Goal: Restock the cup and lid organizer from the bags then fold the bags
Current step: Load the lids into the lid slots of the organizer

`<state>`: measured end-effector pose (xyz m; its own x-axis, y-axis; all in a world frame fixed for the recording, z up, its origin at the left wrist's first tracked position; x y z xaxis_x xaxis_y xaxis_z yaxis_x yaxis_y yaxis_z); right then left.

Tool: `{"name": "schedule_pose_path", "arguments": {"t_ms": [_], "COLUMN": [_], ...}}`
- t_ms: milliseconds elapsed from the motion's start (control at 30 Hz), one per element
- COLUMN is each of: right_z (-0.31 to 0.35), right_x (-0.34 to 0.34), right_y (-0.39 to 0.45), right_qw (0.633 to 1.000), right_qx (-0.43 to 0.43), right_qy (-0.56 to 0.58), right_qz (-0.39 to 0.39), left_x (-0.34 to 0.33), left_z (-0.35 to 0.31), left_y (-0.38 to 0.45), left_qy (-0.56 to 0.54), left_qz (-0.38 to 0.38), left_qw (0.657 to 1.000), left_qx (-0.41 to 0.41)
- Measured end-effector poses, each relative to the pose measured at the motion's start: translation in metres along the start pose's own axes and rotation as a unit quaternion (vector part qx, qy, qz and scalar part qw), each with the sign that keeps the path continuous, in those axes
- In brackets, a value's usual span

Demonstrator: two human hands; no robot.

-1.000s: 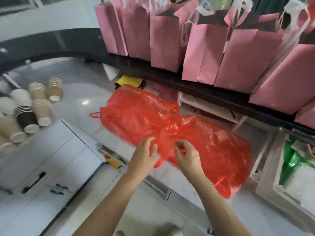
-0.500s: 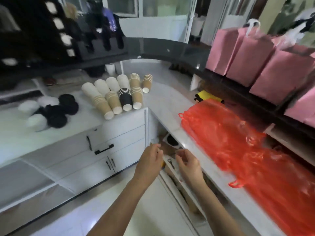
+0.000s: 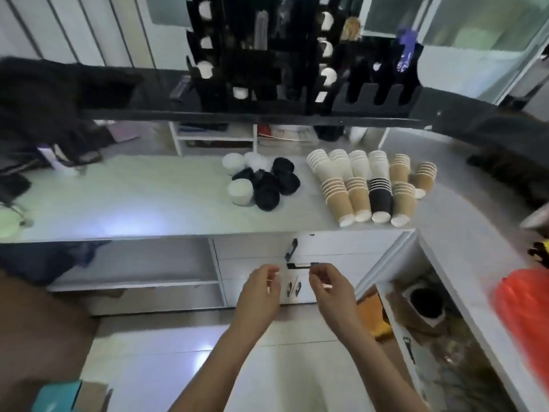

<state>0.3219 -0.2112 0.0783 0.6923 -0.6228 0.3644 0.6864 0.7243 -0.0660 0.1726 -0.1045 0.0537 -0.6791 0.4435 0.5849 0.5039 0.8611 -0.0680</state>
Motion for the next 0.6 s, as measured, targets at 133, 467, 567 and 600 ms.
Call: {"name": "schedule_pose_path", "arguments": {"t_ms": [133,467,567,600], "right_z": [0.019,0.041,0.047,0.048], "right_x": [-0.042,-0.108,-0.117,-0.119], "right_y": [0.042,0.191,0.247,0.264], "right_qw": [0.999,0.995,0.996,0.996], "right_qx": [0.008,0.017,0.004,0.000], "right_qy": [0.007,0.013,0.008,0.009], "right_qz": [0.041,0.092,0.088,0.086], "left_x": [0.036,0.063,0.063,0.064], "left_z": [0.024,0.050,0.040,0.037], "left_y": [0.025,0.156,0.209,0.228], "left_qy": [-0.006,0.022,0.036,0.036], "left_qz": [-0.043,-0.041,-0.022,-0.022], "left_qw": [0.999,0.998,0.998,0.998], "left_qx": [0.027,0.049,0.048,0.048]}}
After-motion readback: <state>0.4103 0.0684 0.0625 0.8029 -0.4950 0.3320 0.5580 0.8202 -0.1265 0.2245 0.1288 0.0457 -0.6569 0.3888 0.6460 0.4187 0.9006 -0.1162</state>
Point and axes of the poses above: each hand's wrist, its own y-axis towards the middle knuckle, its own x-axis out of the back of the hand, z = x × y, the point moved 4 cm from there along y, towards the middle knuckle, and after that the axes turned 4 degrees about y, right-handed, at the moved point
